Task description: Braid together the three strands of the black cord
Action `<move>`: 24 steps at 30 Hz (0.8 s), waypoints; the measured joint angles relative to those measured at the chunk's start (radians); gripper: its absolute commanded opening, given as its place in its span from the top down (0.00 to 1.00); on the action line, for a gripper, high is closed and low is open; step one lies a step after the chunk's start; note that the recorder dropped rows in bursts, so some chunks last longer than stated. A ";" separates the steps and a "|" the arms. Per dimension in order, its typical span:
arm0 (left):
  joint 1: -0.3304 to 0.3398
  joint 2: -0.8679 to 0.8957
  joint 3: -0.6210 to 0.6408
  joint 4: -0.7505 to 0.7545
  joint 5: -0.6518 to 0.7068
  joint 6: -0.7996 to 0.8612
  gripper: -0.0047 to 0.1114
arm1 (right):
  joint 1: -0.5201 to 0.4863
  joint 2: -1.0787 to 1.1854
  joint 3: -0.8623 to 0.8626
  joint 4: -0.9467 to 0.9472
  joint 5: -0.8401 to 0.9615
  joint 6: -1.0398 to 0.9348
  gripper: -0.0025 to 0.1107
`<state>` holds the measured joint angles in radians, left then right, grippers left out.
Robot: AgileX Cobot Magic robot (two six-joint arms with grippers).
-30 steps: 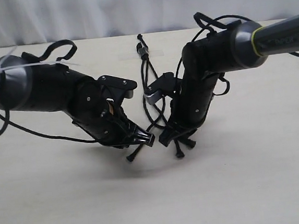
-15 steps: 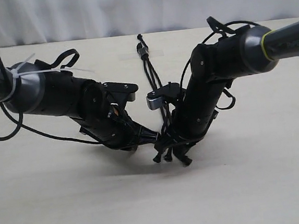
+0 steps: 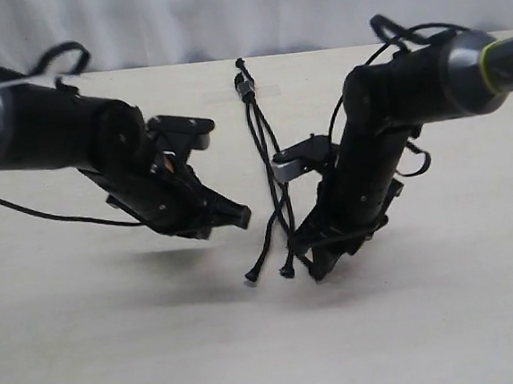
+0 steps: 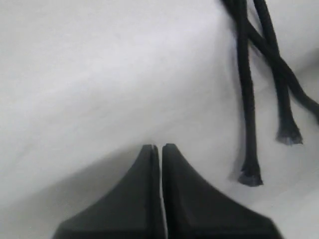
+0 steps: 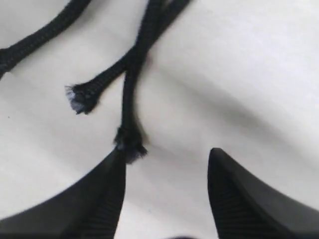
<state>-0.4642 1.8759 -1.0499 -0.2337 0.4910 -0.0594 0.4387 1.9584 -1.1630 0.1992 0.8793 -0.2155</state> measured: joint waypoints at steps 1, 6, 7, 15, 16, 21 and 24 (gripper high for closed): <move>0.019 -0.023 0.000 0.013 0.021 0.000 0.96 | -0.019 -0.028 0.000 -0.007 0.014 0.008 0.55; 0.117 -0.203 0.000 0.104 0.153 0.000 0.96 | -0.110 -0.200 0.021 -0.009 0.045 0.058 0.83; 0.125 -0.249 0.003 0.124 0.179 0.000 0.96 | -0.122 -0.240 0.038 -0.009 0.045 0.073 0.91; 0.135 -0.675 0.199 0.209 0.274 -0.007 0.96 | -0.142 -0.575 0.269 -0.089 0.041 0.174 0.94; 0.148 -0.724 0.228 0.234 0.301 -0.009 0.96 | -0.150 -0.624 0.302 -0.127 0.034 0.199 0.94; 0.301 -0.926 0.338 0.241 0.400 0.034 0.96 | -0.227 -0.844 0.450 -0.247 -0.006 0.253 0.94; 0.418 -1.009 0.372 0.112 0.411 0.146 0.96 | -0.260 -0.973 0.527 -0.283 -0.051 0.258 0.94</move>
<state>-0.0461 0.8668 -0.6781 -0.1222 0.9018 0.0867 0.1787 0.9858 -0.6364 -0.0841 0.8284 0.0428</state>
